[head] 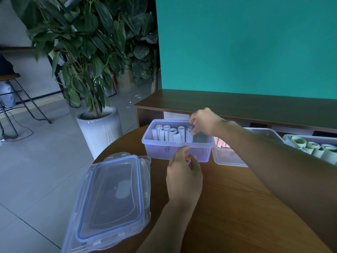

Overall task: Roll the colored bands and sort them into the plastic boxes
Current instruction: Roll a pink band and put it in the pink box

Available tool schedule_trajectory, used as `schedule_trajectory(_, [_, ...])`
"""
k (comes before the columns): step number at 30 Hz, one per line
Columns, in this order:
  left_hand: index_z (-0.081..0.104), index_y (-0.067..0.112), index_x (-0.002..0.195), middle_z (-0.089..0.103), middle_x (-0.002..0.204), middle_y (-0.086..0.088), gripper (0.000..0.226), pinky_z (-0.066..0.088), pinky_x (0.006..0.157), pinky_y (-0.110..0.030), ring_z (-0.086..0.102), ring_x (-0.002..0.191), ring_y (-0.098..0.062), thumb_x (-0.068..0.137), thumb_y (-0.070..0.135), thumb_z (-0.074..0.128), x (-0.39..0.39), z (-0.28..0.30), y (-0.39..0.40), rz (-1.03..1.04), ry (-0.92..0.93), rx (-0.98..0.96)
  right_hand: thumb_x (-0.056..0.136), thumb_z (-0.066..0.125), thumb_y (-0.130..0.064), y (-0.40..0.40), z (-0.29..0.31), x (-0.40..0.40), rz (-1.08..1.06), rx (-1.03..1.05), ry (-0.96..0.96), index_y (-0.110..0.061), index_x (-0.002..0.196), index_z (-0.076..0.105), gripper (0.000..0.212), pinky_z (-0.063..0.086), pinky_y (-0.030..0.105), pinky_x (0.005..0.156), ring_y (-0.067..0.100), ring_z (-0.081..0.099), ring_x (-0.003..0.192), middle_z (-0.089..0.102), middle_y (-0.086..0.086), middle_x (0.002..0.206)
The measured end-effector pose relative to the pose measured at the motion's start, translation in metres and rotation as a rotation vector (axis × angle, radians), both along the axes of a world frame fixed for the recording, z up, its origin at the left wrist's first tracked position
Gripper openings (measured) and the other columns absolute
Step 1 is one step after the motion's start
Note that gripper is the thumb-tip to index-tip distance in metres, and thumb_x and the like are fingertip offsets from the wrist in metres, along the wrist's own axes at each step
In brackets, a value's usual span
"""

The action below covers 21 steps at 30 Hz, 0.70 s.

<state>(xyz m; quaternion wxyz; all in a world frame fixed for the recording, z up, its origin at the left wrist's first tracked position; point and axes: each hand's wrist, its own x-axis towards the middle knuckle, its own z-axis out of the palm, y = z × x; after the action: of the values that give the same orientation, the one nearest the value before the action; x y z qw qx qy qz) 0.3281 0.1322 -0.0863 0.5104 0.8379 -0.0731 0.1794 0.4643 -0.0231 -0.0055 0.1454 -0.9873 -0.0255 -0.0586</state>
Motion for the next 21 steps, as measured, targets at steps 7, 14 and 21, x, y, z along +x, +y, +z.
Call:
schedule_trajectory(7, [0.056, 0.027, 0.131, 0.067, 0.115, 0.012, 0.033, 0.047, 0.078, -0.009, 0.063, 0.099, -0.004, 0.098, 0.025, 0.061, -0.005, -0.008, -0.001, -0.012, -0.006, 0.021, 0.085, 0.081, -0.017, -0.011, 0.021, -0.036, -0.012, 0.065, -0.065, -0.008, 0.120, 0.068, 0.038, 0.053, 0.035, 0.094, 0.026, 0.066, 0.100, 0.069, 0.012, 0.114])
schedule_trajectory(14, [0.057, 0.025, 0.131, 0.069, 0.115, 0.008, 0.032, 0.050, 0.080, -0.015, 0.064, 0.099, -0.005, 0.100, 0.031, 0.058, -0.029, 0.004, -0.004, -0.012, -0.009, 0.064, 0.086, 0.080, -0.024, -0.027, 0.036, -0.132, -0.058, 0.240, -0.221, -0.010, 0.108, 0.075, 0.027, 0.054, 0.032, 0.095, 0.019, 0.069, 0.095, 0.075, 0.007, 0.104])
schedule_trajectory(21, [0.062, 0.026, 0.124, 0.071, 0.110, 0.005, 0.027, 0.056, 0.087, -0.028, 0.068, 0.101, -0.015, 0.097, 0.028, 0.061, -0.101, 0.030, -0.038, -0.114, -0.084, 0.104, 0.091, 0.073, -0.024, -0.045, 0.013, -0.263, -0.161, 0.342, -0.313, -0.014, 0.098, 0.079, 0.014, 0.049, 0.015, 0.077, 0.008, 0.067, 0.082, 0.077, 0.000, 0.093])
